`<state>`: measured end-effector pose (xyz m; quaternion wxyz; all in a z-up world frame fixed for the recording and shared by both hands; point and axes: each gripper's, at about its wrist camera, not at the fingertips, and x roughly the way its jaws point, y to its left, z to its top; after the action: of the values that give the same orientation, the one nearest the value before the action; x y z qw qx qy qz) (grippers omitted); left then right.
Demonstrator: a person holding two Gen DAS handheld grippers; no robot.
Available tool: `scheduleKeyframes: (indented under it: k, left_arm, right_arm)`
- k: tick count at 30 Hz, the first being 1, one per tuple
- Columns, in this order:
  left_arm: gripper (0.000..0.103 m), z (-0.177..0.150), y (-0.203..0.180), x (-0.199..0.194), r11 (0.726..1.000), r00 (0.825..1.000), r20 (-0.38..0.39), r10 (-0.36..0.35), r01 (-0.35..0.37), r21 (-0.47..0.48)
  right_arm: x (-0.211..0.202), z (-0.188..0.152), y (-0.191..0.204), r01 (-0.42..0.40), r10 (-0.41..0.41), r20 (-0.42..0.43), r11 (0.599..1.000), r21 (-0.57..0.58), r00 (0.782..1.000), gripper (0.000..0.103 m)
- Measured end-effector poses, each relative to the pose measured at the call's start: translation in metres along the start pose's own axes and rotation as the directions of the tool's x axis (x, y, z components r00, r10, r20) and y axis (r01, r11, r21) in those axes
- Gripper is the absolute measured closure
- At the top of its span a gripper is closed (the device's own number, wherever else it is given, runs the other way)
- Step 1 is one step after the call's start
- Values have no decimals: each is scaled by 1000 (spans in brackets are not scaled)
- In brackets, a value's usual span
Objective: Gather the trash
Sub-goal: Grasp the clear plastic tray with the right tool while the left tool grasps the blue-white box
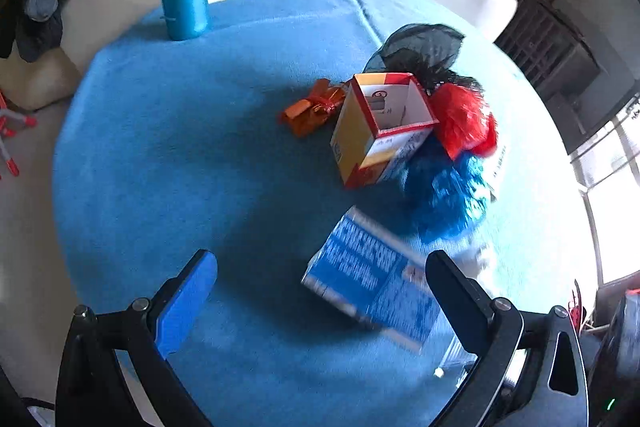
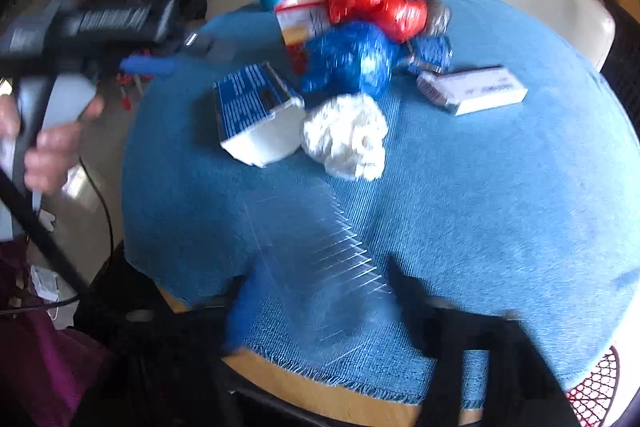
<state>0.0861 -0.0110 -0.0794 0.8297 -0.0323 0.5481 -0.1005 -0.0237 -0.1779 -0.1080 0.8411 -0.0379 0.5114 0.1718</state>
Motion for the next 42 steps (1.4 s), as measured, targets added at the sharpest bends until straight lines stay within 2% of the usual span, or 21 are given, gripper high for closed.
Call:
scheduleKeyframes:
  k: [3, 6, 7, 10, 11, 12, 13, 14, 15, 16, 17, 21, 24, 25, 26, 28, 29, 31, 32, 36, 42]
  left_arm:
    - [0, 9, -7, 19, 999, 999, -35, 20, -21, -27]
    - [0, 9, -10, 32, 998, 998, -59, 26, -29, -49]
    - [4, 8, -12, 37, 998, 997, -65, 29, -32, -51]
    - [37, 4, -13, 49, 997, 994, -108, 14, -21, -69]
    - [42, 2, -13, 48, 997, 996, -87, 24, -30, -66]
    - [42, 1, -14, 47, 998, 996, -81, 35, -40, -56]
    - [50, -1, -14, 47, 998, 996, -77, 36, -41, -52]
    - [66, -4, -14, 46, 998, 997, -74, 33, -37, -56]
    - [73, -6, -12, 44, 997, 997, -72, 30, -35, -65]
    - [91, -8, -10, 41, 997, 997, -65, 27, -31, -71]
    - [95, -10, -9, 39, 997, 998, -58, 25, -29, -67]
    - [95, -19, -12, 36, 996, 996, -41, 84, -85, -31]
    - [93, -24, -8, 33, 996, 998, -45, 34, -38, -81]
    - [82, -26, -6, 30, 995, 999, -35, 39, -42, -90]
    - [61, -27, -5, 24, 994, 999, -18, 42, -44, -103]
    - [37, -32, -3, 7, 992, 999, 30, 40, -36, -123]
    - [37, -33, -7, -4, 994, 997, 75, 32, -24, -109]
    - [32, -34, -17, -16, 999, 995, 103, 17, -14, -31]
    - [27, -35, -24, -19, 1000, 995, 100, 6, -9, 27]
    - [26, -42, -31, -23, 980, 998, 52, -40, 29, 198]
    - [26, -57, -25, -22, 976, 996, -28, -88, 92, 196]
  right_arm:
    - [2, -1, -3, 0, 0, 21, 1000, 10, 1000, 78]
    - [-6, -6, -11, -36, 33, 60, 998, 55, 998, 79]
    - [-9, -7, -14, -41, 36, 71, 997, 67, 997, 79]
    - [-21, -15, -24, -74, 62, 102, 990, 121, 993, 79]
    - [-26, -18, -30, -93, 77, 112, 984, 150, 991, 79]
    - [-28, -19, -35, -108, 88, 119, 979, 173, 989, 79]
    - [-30, -22, -40, -124, 99, 132, 972, 200, 986, 79]
    - [-34, -24, -48, -143, 109, 148, 961, 236, 983, 79]
    - [-38, -27, -54, -160, 120, 162, 951, 265, 979, 79]
    - [-43, -31, -63, -184, 133, 180, 935, 303, 975, 79]
    - [-47, -34, -71, -194, 135, 196, 925, 327, 971, 79]
    - [-65, -48, -94, -205, 108, 251, 892, 403, 962, 79]
    - [-77, -63, -113, -188, 65, 270, 870, 457, 961, 79]
    - [-82, -69, -118, -187, 54, 279, 859, 476, 959, 79]
    - [-86, -74, -123, -189, 47, 288, 851, 490, 957, 79]
    - [-94, -82, -129, -183, 27, 299, 841, 509, 954, 79]
    - [-100, -88, -133, -176, 13, 302, 836, 519, 953, 79]
    - [-105, -97, -138, -173, 1, 306, 827, 535, 952, 79]
    - [-109, -102, -141, -174, -5, 310, 819, 547, 951, 79]
    - [-126, -123, -153, -164, -32, 316, 802, 574, 948, 79]
    - [-139, -156, -173, -128, -94, 301, 758, 640, 949, 79]
